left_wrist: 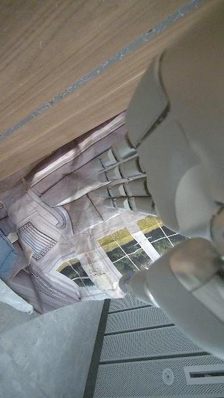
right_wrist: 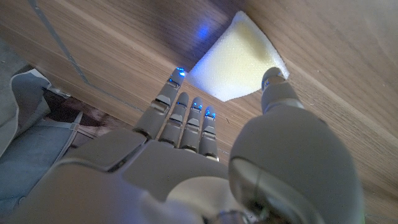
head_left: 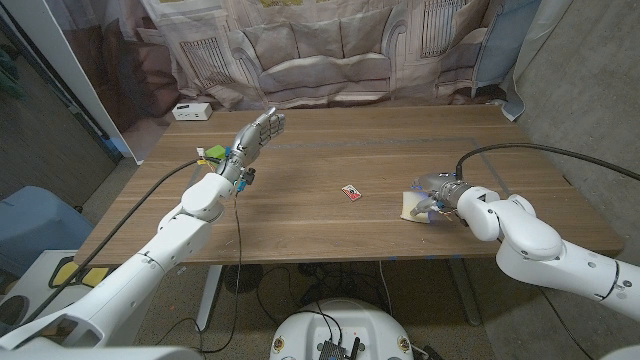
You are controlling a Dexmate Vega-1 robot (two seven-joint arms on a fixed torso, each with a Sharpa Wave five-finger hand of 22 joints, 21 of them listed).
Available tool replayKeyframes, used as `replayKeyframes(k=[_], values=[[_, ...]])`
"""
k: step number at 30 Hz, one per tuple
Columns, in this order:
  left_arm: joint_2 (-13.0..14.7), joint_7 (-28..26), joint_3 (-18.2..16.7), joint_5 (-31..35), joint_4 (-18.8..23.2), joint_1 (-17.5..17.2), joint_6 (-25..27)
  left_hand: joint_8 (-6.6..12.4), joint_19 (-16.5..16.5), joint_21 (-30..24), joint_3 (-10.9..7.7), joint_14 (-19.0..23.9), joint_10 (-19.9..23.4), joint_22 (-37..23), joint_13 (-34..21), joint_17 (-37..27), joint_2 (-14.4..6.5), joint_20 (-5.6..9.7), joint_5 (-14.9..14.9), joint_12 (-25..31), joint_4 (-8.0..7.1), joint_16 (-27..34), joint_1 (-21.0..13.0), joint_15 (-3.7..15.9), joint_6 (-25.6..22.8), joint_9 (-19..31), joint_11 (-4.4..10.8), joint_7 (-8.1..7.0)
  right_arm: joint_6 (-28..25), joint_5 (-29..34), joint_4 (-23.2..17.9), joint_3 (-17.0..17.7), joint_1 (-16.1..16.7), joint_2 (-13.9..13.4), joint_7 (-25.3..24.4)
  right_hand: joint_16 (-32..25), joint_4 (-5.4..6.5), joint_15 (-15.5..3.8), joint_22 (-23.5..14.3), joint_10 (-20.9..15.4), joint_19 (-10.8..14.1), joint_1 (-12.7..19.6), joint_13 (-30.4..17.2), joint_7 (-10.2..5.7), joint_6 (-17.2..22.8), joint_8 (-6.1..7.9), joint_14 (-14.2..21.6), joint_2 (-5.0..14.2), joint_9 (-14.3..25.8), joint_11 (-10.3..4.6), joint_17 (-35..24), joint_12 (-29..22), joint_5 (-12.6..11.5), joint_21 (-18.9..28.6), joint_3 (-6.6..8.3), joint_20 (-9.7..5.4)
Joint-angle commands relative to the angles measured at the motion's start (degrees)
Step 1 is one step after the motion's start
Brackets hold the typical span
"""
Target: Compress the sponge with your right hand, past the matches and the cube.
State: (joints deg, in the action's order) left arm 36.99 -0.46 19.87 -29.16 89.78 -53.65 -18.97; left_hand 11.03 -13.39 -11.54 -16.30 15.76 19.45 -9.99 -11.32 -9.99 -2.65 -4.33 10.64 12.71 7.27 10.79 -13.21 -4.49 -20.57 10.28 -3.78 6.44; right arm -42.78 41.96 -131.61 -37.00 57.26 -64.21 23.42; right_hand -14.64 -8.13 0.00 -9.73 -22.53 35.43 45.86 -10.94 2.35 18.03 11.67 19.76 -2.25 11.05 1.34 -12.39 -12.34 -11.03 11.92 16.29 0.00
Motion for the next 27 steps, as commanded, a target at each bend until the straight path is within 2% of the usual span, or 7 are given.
replayKeyframes(k=[1,27], values=[[-0.19,0.08,0.06,-0.14,-0.62,0.27,-0.12,-0.12,-0.36,0.15,-0.46,0.41,0.53,-0.28,-0.33,-0.31,-0.22,-0.11,-0.18,-0.14,0.16,-0.02,-0.65,-0.3,-0.52,0.06,-0.09,0.06,0.04,1.7,1.35,-0.77,-0.22,0.92,0.28,-0.3,0.1,-0.16,-0.21,-0.44,0.68,0.35,0.04,-0.27,0.48,0.26,0.77,0.43,0.11,-0.04,-0.22,-0.35,-0.33,0.32,-0.25,0.0],[-0.38,0.11,0.32,-0.45,-1.22,0.33,0.22,-0.13,-0.37,0.15,-0.53,0.52,0.72,-0.28,-0.35,-0.3,-0.3,-0.03,-0.21,-0.14,0.18,0.01,-0.78,-0.3,-0.62,0.06,0.07,0.05,0.79,4.27,3.8,-1.96,-0.21,2.87,1.34,-0.31,0.1,-0.29,-0.22,-0.9,1.0,0.53,0.04,-0.57,1.1,0.28,1.14,0.74,0.11,-0.04,-0.3,-0.31,-0.4,0.2,-0.4,-0.1]])
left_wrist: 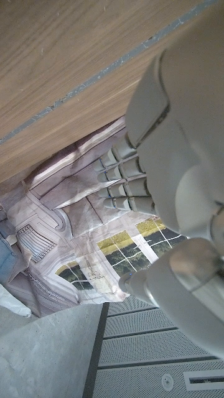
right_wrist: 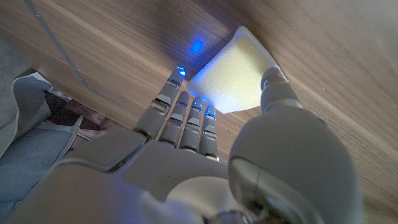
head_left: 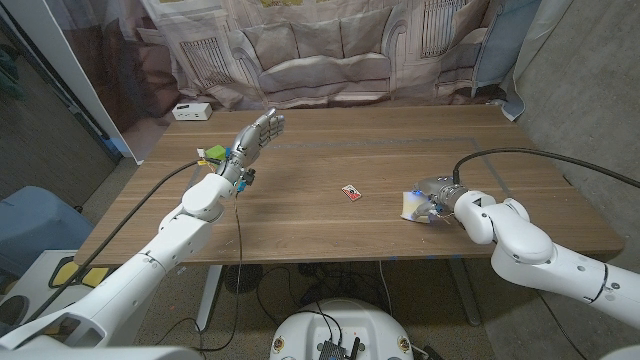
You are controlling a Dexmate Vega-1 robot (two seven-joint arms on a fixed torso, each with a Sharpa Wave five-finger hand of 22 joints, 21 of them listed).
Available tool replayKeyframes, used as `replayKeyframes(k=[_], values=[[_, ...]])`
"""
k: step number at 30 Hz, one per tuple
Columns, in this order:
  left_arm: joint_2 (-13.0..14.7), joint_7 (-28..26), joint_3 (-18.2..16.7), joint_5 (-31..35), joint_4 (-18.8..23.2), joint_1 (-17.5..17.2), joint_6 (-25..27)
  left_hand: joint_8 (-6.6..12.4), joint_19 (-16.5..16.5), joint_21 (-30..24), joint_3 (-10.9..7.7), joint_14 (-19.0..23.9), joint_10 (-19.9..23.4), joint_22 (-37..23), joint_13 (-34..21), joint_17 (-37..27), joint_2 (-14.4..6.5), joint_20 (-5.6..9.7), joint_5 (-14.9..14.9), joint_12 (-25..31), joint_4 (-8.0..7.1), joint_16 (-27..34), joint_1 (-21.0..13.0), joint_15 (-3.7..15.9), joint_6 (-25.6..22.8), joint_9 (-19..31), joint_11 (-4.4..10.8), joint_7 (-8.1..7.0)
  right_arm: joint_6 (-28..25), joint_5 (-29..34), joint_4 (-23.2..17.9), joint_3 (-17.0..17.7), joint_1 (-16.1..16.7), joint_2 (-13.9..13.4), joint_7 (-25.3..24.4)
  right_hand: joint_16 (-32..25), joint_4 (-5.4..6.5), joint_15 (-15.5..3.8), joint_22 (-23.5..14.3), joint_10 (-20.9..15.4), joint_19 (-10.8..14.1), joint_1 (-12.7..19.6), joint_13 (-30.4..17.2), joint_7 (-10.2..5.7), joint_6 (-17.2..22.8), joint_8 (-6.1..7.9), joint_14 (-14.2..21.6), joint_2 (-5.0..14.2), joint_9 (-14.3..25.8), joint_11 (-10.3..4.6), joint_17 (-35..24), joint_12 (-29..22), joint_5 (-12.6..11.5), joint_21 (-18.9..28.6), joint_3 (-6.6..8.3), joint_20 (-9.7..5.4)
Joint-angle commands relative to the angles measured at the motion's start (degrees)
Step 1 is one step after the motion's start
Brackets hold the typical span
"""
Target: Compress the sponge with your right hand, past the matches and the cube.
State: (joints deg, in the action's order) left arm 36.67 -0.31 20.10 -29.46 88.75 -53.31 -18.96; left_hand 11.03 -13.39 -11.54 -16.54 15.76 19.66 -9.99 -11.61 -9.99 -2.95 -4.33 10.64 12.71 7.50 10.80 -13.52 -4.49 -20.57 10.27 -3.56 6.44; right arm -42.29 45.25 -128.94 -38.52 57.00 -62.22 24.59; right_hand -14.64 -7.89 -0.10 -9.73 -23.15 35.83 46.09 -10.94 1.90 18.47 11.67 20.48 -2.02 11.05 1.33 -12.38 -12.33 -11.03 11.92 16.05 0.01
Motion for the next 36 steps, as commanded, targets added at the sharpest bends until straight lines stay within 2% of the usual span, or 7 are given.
replayKeyframes(k=[1,19,29,36], values=[[-0.05,-0.04,0.09,-0.15,-0.18,-0.03,0.22,-0.13,-0.37,0.15,-0.29,0.52,0.5,-0.28,-0.05,-0.3,0.0,-0.04,-0.21,-0.15,-0.06,0.01,-0.48,-0.32,-0.61,0.07,-0.14,0.05,0.31,1.04,1.26,-0.51,0.04,0.98,0.23,-0.31,-0.14,-0.18,-0.22,-0.28,0.6,0.31,0.04,-0.11,0.66,0.28,0.42,0.52,0.11,-0.01,-0.31,-0.31,-0.4,0.2,-0.16,-0.1],[0.09,-0.21,0.0,-0.35,0.11,-0.38,0.47,-0.17,-0.37,0.15,-0.36,0.43,0.46,-0.28,-0.07,-0.31,-0.12,-0.08,-0.22,-0.22,-0.08,-0.03,-0.55,-0.35,-0.57,0.08,-0.31,0.13,1.73,1.79,3.89,-1.28,0.52,2.23,-0.99,-0.82,-0.34,-0.82,-0.23,-2.24,2.09,0.9,0.04,-1.07,2.96,0.83,2.2,0.77,0.11,-0.47,-0.37,-0.76,-0.53,0.46,-0.33,-0.32],[-0.14,-0.15,0.28,-0.21,0.04,0.01,0.59,-0.15,-0.42,0.13,-0.4,0.53,0.56,-0.28,-0.07,-0.31,-0.17,0.02,-0.22,-0.2,-0.08,0.0,-0.6,-0.25,-0.64,0.08,-0.18,0.05,1.84,2.18,4.58,-1.06,1.08,2.36,-2.55,-1.84,-0.33,-1.37,-0.28,-5.91,4.46,1.47,0.04,-2.11,7.04,1.83,5.14,1.4,0.12,-1.45,-0.61,-1.58,-0.66,0.92,-0.53,-0.57],[-0.34,-0.32,0.38,-0.11,-0.01,0.08,0.54,-0.16,-0.39,0.15,-0.42,0.53,0.51,-0.28,-0.08,-0.31,-0.2,-0.02,-0.23,-0.23,-0.09,-0.01,-0.62,-0.39,-0.66,0.08,-0.31,0.09,1.91,1.97,4.88,-0.5,1.77,2.58,-4.54,-2.85,-0.47,-2.21,-0.32,-8.22,6.82,2.28,0.06,-2.39,9.47,2.25,7.8,2.06,0.11,-1.48,-0.85,-1.96,-0.7,1.48,-0.53,-1.03]])
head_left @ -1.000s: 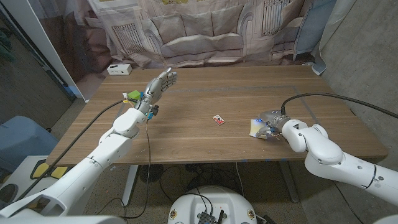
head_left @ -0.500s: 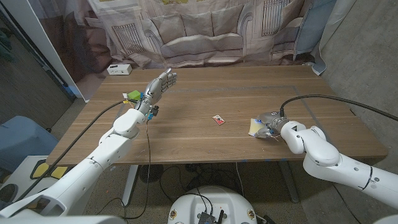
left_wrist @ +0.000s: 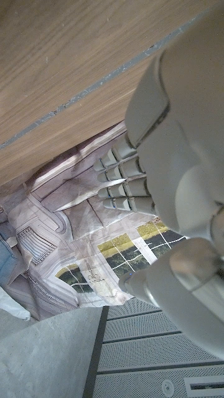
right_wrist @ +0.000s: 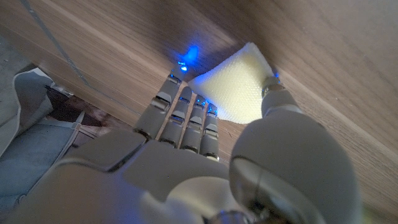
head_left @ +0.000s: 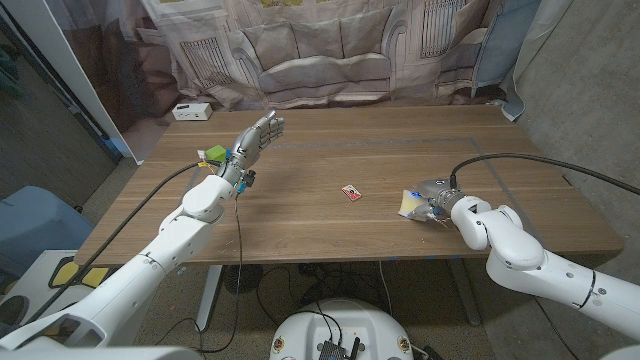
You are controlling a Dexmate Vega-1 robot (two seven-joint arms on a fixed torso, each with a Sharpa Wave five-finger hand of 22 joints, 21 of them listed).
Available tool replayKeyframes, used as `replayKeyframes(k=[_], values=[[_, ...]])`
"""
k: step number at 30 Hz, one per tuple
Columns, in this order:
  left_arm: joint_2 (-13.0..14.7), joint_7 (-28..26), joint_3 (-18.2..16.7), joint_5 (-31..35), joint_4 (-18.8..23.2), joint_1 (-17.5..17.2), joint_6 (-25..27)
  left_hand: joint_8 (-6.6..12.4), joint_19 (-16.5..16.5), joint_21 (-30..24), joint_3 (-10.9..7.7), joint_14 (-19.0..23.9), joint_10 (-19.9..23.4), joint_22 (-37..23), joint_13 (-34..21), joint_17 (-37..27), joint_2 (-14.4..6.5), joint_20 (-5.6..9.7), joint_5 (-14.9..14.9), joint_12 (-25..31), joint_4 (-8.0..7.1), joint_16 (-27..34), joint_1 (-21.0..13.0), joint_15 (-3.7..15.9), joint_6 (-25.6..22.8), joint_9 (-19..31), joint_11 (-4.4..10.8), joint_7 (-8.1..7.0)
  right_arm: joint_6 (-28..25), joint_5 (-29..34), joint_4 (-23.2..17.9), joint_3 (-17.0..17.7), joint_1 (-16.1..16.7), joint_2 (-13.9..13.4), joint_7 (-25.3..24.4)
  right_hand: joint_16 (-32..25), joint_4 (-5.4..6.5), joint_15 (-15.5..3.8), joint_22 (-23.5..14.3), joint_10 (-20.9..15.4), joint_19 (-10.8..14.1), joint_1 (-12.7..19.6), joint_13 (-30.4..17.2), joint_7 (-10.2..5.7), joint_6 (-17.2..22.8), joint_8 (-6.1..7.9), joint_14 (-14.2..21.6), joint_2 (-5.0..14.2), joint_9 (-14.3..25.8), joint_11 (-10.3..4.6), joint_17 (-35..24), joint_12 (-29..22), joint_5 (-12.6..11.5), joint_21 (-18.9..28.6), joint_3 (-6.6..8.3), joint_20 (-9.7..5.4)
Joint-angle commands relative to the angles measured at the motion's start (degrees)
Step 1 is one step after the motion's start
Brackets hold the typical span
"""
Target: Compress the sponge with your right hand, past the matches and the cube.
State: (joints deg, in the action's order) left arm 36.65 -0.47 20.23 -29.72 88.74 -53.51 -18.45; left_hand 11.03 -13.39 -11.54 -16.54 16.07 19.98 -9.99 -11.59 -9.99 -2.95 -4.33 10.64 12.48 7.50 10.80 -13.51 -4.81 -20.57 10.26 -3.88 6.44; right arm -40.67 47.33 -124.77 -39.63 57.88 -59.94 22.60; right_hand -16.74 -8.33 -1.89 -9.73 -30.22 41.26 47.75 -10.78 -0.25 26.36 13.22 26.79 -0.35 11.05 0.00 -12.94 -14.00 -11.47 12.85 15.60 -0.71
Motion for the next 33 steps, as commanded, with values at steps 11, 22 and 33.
replayKeyframes(k=[11,22,33], values=[[-0.16,-0.82,-0.14,0.24,0.6,-0.44,-0.21,-0.17,-0.39,0.15,-0.44,0.18,0.11,-0.28,-0.1,-0.31,-0.24,-0.05,-0.24,-0.05,-0.1,-0.02,-0.64,-0.05,-0.65,0.09,0.13,0.08,0.61,-0.46,1.01,1.54,2.61,0.6,-7.44,-3.03,-0.22,-2.62,-0.44,-7.14,7.54,2.03,-0.08,-1.44,7.0,1.68,8.45,0.97,0.09,-0.97,-0.48,-1.37,-0.17,2.21,-0.14,-2.0],[-0.23,-1.04,-0.25,0.2,0.77,-0.82,-0.36,-0.14,-0.38,0.15,-0.44,0.28,0.23,-0.28,-0.11,-0.32,-0.23,-0.06,-0.25,-0.03,-0.11,0.01,-0.64,-0.04,-0.78,0.09,0.04,0.07,0.94,-2.02,0.18,3.77,5.15,0.26,-13.49,-4.78,-0.01,-6.64,-0.53,-14.14,15.23,2.83,-0.02,-2.23,13.57,2.77,17.38,1.94,0.03,-2.29,0.09,-2.35,0.35,4.48,0.37,-4.81],[-0.34,-1.16,-0.13,0.35,0.87,-0.88,-0.36,-0.14,-0.43,0.13,-0.43,0.33,0.31,-0.28,-0.11,-0.32,-0.21,-0.01,-0.26,-0.02,-0.12,0.02,-0.65,-0.01,-0.82,0.09,-0.02,0.04,1.64,-3.75,-1.1,6.01,7.04,-0.62,-18.06,-4.47,0.06,-6.93,-0.5,-15.61,16.24,3.0,0.01,-2.45,14.63,2.69,18.74,2.35,-0.01,-2.18,0.43,-2.33,0.45,4.64,0.74,-5.04]])
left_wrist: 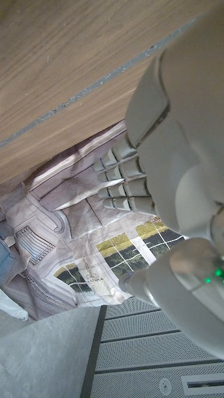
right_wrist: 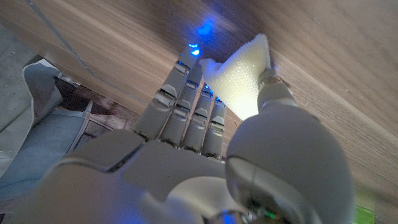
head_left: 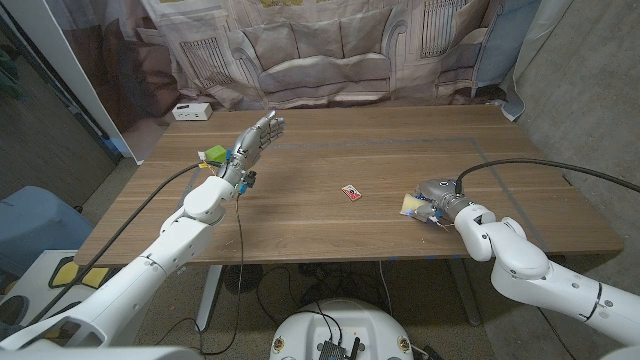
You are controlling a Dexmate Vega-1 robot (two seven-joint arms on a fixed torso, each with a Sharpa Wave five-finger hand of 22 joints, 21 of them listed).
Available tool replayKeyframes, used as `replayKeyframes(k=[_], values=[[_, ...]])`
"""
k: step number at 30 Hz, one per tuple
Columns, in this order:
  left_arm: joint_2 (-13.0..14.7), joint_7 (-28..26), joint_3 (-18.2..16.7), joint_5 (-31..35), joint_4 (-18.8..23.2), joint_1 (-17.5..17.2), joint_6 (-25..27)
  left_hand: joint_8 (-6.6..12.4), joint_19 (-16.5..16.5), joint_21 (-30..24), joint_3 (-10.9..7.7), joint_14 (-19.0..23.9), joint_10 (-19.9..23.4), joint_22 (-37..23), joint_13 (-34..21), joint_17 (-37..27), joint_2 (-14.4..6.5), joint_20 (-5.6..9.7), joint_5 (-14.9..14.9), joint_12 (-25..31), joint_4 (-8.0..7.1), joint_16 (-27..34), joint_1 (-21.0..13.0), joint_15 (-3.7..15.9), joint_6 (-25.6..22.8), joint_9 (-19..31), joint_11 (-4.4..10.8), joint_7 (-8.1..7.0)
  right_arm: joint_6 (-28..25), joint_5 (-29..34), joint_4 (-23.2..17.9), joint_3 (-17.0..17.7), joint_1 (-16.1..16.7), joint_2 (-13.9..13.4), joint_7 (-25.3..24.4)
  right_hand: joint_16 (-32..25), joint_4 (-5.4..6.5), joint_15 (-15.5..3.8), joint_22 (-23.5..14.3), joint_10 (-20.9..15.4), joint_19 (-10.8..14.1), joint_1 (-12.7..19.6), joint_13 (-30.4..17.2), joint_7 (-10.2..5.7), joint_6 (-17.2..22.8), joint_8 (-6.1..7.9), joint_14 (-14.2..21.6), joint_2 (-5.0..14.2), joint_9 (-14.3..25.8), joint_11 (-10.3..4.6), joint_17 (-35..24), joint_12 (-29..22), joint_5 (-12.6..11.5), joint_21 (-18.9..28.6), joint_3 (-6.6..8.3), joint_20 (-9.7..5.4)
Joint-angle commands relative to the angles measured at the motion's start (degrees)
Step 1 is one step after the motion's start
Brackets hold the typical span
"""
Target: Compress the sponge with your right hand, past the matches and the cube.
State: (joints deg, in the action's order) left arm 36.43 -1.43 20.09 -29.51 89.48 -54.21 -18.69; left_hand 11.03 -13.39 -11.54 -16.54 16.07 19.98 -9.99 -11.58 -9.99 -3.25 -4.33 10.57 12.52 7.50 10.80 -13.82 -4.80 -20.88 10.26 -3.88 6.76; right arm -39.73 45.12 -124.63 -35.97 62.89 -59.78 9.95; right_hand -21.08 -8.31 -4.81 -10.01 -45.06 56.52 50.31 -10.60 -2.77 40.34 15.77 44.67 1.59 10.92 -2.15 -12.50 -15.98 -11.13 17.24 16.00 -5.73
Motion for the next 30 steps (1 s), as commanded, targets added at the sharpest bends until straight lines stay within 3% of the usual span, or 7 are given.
replayKeyframes(k=[1,8,30], values=[[-0.14,-0.19,0.01,0.13,0.11,-0.18,-0.16,-0.15,-0.43,0.13,-0.43,0.32,0.29,-0.28,-0.12,-0.32,0.1,-0.04,-0.19,-0.07,-0.12,0.01,-0.34,-0.05,-0.47,0.1,0.05,-0.23,0.87,-1.79,-1.32,2.62,2.27,-0.86,-5.98,-0.17,0.04,-4.03,-0.22,-1.02,1.15,0.45,-0.17,0.02,0.86,0.14,1.24,0.46,0.12,-0.26,0.03,-0.37,0.13,0.29,0.39,-0.07],[-0.16,-0.33,-0.01,0.23,0.21,-0.22,-0.17,-0.15,-0.45,0.13,-0.43,0.32,0.35,-0.28,-0.13,-0.32,0.1,-0.05,-0.19,-0.05,-0.12,0.01,-0.35,0.0,-0.5,0.1,0.21,-0.25,1.05,-2.44,-2.05,3.75,3.19,-1.37,-8.08,-0.13,0.06,-4.25,-0.21,-1.98,2.09,0.47,-0.16,-0.01,1.93,0.23,2.55,0.52,0.1,-0.51,0.21,-0.34,0.22,0.5,0.53,-0.5],[-0.29,-0.31,0.1,0.5,0.34,0.71,0.12,-0.16,-0.41,0.15,-0.47,0.36,0.33,-0.28,-0.14,-0.32,0.05,-0.16,-0.19,-0.09,-0.14,0.0,-0.38,-0.01,-0.56,0.1,0.03,-0.16,-1.09,-3.98,-7.09,9.4,8.63,-2.84,-16.28,0.3,0.13,-4.07,-0.21,-2.22,1.92,0.43,-0.16,-0.15,2.39,-0.27,2.4,0.49,0.08,-0.21,-0.19,0.39,0.39,0.13,0.34,-0.38]])
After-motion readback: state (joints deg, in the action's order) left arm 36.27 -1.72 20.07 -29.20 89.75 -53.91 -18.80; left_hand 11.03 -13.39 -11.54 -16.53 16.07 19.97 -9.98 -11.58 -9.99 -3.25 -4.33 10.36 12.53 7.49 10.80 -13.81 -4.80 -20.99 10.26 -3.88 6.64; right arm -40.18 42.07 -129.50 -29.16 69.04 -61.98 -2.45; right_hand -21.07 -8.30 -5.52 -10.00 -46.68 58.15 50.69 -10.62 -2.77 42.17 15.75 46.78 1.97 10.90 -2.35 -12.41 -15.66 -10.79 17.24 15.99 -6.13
